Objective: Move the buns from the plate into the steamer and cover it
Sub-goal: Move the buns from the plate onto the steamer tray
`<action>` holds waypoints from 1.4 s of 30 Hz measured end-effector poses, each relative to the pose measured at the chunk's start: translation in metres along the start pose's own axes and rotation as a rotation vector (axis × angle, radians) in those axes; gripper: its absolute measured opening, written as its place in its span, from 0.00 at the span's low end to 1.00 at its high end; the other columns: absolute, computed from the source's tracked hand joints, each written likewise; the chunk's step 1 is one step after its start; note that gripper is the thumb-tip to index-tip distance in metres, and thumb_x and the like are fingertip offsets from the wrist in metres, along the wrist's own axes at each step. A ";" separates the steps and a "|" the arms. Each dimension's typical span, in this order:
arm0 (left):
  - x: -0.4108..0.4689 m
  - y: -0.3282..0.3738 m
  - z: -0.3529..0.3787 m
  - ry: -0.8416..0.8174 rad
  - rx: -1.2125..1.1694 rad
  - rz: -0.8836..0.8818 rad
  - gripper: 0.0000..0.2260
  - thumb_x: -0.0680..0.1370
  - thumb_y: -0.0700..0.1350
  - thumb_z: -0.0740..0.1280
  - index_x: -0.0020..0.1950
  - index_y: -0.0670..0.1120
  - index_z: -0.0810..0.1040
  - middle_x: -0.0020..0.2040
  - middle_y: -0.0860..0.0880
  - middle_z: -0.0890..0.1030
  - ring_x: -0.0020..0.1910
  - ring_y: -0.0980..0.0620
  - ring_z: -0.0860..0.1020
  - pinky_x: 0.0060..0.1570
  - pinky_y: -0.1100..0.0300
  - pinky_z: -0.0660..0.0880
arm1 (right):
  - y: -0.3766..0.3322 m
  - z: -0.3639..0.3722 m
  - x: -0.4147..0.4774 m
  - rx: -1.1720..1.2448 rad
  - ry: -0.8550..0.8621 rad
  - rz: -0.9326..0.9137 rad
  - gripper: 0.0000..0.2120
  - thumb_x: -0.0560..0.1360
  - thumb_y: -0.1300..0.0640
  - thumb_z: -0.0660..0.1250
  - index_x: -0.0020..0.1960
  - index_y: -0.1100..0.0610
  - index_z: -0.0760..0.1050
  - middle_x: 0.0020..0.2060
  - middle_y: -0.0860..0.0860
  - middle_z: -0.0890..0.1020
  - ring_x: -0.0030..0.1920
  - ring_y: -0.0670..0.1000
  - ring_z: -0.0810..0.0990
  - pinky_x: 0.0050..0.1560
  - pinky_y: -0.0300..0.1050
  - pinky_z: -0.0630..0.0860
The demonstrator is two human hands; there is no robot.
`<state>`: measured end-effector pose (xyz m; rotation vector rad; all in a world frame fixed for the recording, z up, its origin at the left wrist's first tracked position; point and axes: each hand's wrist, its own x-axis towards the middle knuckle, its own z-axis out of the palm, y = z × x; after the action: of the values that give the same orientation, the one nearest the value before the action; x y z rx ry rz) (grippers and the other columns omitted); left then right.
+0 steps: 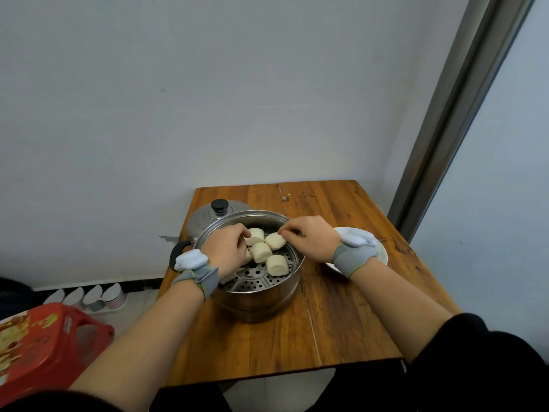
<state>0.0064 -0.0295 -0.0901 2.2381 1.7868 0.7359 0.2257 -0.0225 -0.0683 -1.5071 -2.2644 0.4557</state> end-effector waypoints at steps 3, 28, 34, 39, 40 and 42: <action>0.000 0.019 -0.003 0.062 -0.057 0.062 0.10 0.77 0.39 0.63 0.54 0.46 0.80 0.49 0.48 0.83 0.47 0.47 0.80 0.47 0.53 0.76 | 0.010 -0.019 -0.014 0.031 0.092 0.041 0.12 0.81 0.51 0.62 0.58 0.52 0.82 0.52 0.50 0.85 0.51 0.50 0.82 0.54 0.50 0.79; 0.002 0.168 0.100 -0.069 -0.198 0.343 0.09 0.79 0.40 0.61 0.55 0.44 0.79 0.53 0.47 0.79 0.53 0.49 0.77 0.51 0.58 0.73 | 0.170 -0.054 -0.106 -0.008 0.253 0.370 0.12 0.81 0.52 0.60 0.59 0.50 0.81 0.53 0.49 0.84 0.50 0.50 0.81 0.52 0.49 0.79; 0.010 0.175 0.148 -0.327 -0.073 0.284 0.16 0.82 0.45 0.57 0.69 0.48 0.72 0.70 0.47 0.70 0.68 0.46 0.69 0.65 0.52 0.71 | 0.198 -0.044 -0.113 0.013 0.214 0.413 0.12 0.81 0.55 0.59 0.58 0.50 0.81 0.56 0.47 0.83 0.55 0.50 0.80 0.54 0.43 0.75; 0.012 0.157 0.177 -0.440 0.185 0.351 0.20 0.83 0.53 0.50 0.75 0.55 0.64 0.80 0.49 0.57 0.75 0.44 0.61 0.70 0.44 0.64 | 0.219 -0.030 -0.108 0.000 0.157 0.443 0.13 0.82 0.55 0.58 0.60 0.50 0.79 0.55 0.49 0.83 0.55 0.52 0.80 0.57 0.49 0.78; 0.013 0.150 0.183 -0.430 0.226 0.364 0.20 0.83 0.54 0.49 0.74 0.55 0.64 0.79 0.49 0.58 0.74 0.45 0.62 0.69 0.46 0.63 | 0.222 -0.026 -0.104 -0.004 0.150 0.446 0.13 0.82 0.55 0.58 0.60 0.50 0.79 0.56 0.49 0.83 0.55 0.52 0.80 0.57 0.49 0.78; 0.012 0.142 0.187 -0.383 0.268 0.363 0.22 0.82 0.57 0.48 0.74 0.55 0.65 0.79 0.49 0.60 0.73 0.45 0.65 0.68 0.49 0.62 | 0.225 -0.020 -0.098 -0.012 0.154 0.439 0.13 0.82 0.55 0.58 0.62 0.50 0.78 0.58 0.49 0.82 0.58 0.52 0.79 0.60 0.48 0.76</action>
<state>0.2206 -0.0248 -0.1855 2.6892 1.3823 0.0961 0.4503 -0.0287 -0.1691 -1.9773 -1.8194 0.4274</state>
